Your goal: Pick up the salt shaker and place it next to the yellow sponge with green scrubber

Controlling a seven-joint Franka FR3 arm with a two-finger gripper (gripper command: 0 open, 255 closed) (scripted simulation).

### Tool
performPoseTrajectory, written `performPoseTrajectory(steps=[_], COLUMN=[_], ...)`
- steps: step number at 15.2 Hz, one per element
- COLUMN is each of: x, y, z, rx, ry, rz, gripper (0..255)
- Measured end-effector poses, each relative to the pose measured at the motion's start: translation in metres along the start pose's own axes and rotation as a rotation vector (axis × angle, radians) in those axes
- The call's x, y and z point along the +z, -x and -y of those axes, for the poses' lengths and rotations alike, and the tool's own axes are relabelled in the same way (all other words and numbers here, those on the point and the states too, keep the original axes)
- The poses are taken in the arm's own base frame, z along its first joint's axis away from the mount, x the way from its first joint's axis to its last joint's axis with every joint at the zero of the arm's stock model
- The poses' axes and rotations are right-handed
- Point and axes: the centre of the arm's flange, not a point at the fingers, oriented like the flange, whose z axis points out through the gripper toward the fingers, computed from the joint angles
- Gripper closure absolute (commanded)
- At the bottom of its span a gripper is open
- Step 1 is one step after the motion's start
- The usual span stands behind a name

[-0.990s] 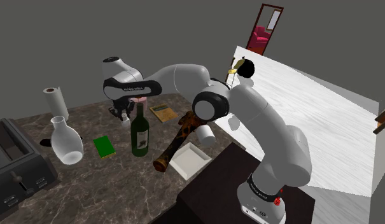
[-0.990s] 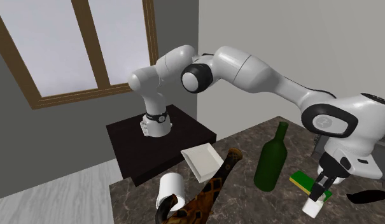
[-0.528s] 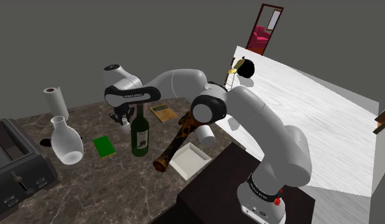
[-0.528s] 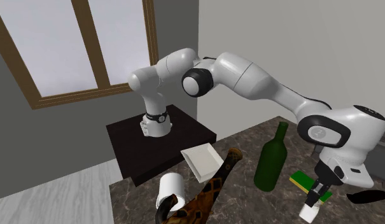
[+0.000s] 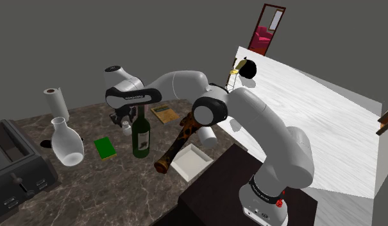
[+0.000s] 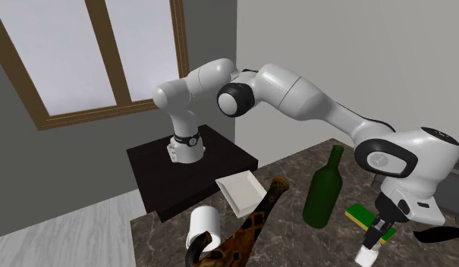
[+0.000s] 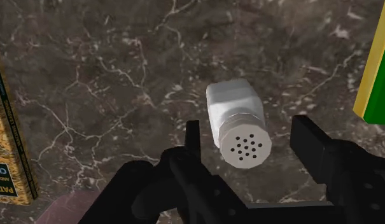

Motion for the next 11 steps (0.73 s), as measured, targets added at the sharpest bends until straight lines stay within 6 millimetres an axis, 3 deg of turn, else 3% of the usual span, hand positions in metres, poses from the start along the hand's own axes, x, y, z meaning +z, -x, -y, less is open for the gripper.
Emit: performPoseTrajectory(steps=[5, 9, 11], x=[0.0, -0.039, -0.047], y=[0.0, 0.001, 0.0], z=[0.0, 0.0, 0.0], rx=[0.0, 0.0, 0.0], ry=[0.0, 0.0, -0.001], rz=[0.0, -0.001, -0.001], gripper=[0, 0, 0])
